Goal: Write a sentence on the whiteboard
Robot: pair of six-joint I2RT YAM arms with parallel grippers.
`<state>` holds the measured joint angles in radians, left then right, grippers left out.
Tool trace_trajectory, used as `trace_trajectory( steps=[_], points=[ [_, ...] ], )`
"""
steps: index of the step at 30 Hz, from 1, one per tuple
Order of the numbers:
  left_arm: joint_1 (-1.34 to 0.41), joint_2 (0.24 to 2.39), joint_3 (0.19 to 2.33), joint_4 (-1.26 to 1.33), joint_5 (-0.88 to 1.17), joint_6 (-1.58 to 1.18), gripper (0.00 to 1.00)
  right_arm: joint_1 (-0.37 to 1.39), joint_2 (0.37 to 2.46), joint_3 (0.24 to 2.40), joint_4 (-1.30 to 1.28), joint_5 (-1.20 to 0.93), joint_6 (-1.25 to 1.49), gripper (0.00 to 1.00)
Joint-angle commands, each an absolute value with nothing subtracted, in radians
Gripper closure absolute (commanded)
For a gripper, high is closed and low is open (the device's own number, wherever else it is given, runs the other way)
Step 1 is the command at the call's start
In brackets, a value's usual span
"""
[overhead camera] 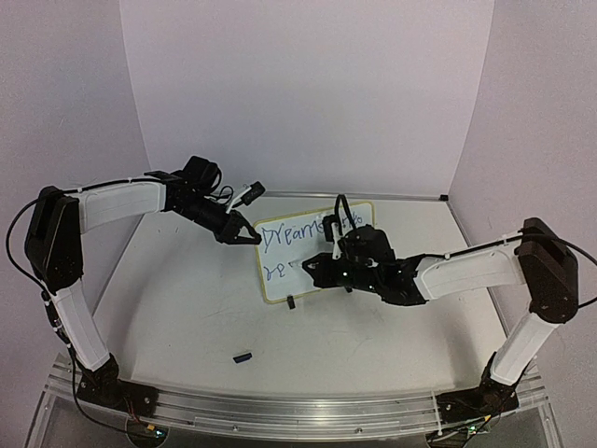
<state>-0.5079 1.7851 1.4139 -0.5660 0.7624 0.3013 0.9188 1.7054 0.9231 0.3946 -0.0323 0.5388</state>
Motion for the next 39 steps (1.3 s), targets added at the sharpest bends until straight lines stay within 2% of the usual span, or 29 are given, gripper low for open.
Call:
trace_trajectory(
  steps=[1, 39],
  points=[
    [-0.532, 1.801, 1.425, -0.624, 0.726, 0.318, 1.00, 0.916, 1.732, 0.962, 0.436, -0.053, 0.525, 1.00],
    [-0.534, 1.801, 1.427, -0.626, 0.727, 0.318, 1.00, 0.915, 1.735, 0.949, 0.347, -0.031, 0.543, 1.00]
  ],
)
